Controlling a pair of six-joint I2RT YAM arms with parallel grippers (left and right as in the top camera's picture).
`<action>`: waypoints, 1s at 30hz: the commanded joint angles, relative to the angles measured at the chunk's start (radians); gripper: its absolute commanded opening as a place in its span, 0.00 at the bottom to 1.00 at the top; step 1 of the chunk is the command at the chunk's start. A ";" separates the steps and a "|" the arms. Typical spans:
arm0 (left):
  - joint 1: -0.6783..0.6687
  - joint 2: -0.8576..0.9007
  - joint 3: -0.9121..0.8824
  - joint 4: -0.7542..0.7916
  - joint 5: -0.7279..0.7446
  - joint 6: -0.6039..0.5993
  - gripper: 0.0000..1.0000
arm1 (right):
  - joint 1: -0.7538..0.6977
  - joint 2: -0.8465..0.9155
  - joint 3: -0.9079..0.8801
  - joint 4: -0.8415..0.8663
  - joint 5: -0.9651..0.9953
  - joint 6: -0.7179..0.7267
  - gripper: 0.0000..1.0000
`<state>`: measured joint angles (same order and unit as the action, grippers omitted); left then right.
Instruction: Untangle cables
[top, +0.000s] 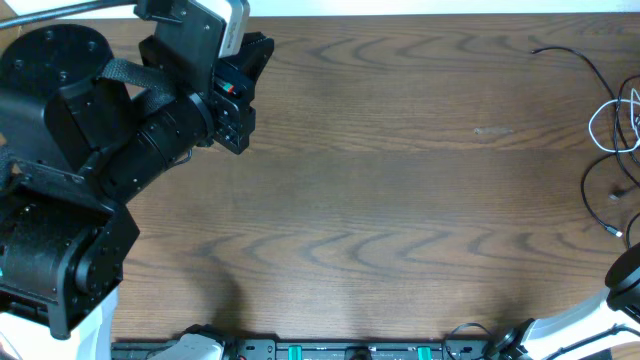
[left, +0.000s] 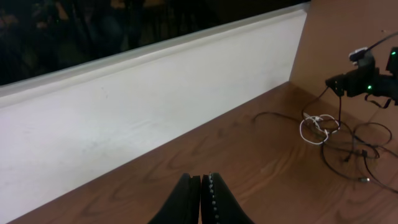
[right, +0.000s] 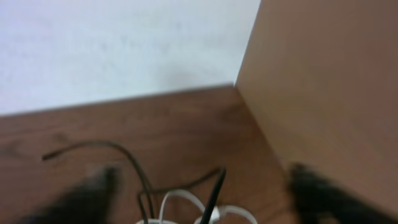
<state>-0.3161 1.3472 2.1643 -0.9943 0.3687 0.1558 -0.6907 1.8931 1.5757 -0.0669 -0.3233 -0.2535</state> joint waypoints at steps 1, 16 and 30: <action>0.003 -0.001 -0.003 0.005 0.016 -0.013 0.08 | -0.001 -0.064 0.034 -0.016 -0.173 0.016 0.99; 0.003 -0.003 -0.003 0.021 -0.366 0.048 0.08 | 0.105 -0.584 0.034 -0.393 -0.073 -0.010 0.99; 0.016 -0.049 -0.003 -0.060 -0.769 0.091 0.08 | 0.105 -0.879 0.034 -0.847 -0.042 -0.025 0.99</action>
<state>-0.3149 1.3224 2.1639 -1.0363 -0.2562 0.2291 -0.5888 1.0222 1.6051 -0.8680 -0.3775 -0.2707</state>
